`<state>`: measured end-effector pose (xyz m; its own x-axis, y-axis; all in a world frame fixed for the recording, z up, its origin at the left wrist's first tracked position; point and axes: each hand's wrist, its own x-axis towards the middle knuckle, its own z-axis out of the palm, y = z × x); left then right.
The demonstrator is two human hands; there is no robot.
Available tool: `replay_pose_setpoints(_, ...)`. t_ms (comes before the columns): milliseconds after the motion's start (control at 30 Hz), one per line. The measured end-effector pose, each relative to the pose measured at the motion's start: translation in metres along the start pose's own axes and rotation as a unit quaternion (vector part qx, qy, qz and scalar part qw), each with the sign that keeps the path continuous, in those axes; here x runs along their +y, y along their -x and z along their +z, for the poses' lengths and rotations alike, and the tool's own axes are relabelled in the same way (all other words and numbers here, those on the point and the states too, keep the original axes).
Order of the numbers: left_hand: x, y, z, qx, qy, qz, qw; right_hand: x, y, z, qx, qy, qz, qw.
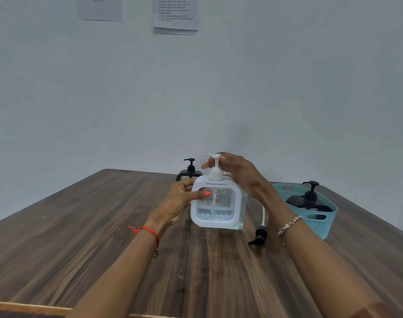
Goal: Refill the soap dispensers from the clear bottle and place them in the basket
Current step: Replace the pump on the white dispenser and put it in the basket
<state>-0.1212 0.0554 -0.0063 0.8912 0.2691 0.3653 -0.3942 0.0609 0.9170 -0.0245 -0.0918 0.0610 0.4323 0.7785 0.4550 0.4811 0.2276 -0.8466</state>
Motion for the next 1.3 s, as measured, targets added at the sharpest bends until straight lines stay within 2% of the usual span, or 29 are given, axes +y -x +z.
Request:
replay_pose_setpoints(133, -0.005, -0.003, 0.011, -0.009, 0.000, -0.010, 1.000, 0.002, 0.012, -0.018, -0.050, -0.092, 0.022, 0.994)
replay_pose_setpoints(367, -0.017, -0.008, 0.035, -0.046, 0.001, -0.041, 0.998, 0.006, 0.028, -0.051, -0.142, -0.181, 0.074, 0.970)
replay_pose_setpoints(500, -0.023, -0.011, 0.049, -0.061, -0.010, -0.050, 0.997, 0.005, 0.039, -0.066, -0.150, -0.209, 0.106, 0.960)
replay_pose_setpoints(600, -0.030, -0.014, 0.061, -0.055, 0.003, -0.053, 0.997, 0.007, 0.049, -0.076, -0.097, -0.166, 0.119, 0.974)
replay_pose_setpoints(700, -0.034, -0.017, 0.075, -0.036, 0.025, -0.051, 0.998, 0.009, 0.060, -0.081, 0.008, -0.061, 0.101, 0.993)
replay_pose_setpoints(867, -0.035, -0.030, 0.104, 0.001, 0.034, -0.033, 0.999, 0.015, 0.084, -0.097, 0.161, 0.042, 0.112, 0.980)
replay_pose_setpoints(1033, -0.028, -0.053, 0.134, 0.006, 0.019, 0.011, 1.000, 0.014, 0.100, -0.126, 0.205, 0.122, 0.117, 0.964)
replay_pose_setpoints(1300, 0.004, -0.116, 0.184, 0.003, -0.048, 0.093, 0.995, -0.019, 0.069, -0.183, 0.268, 0.172, 0.046, 0.947)
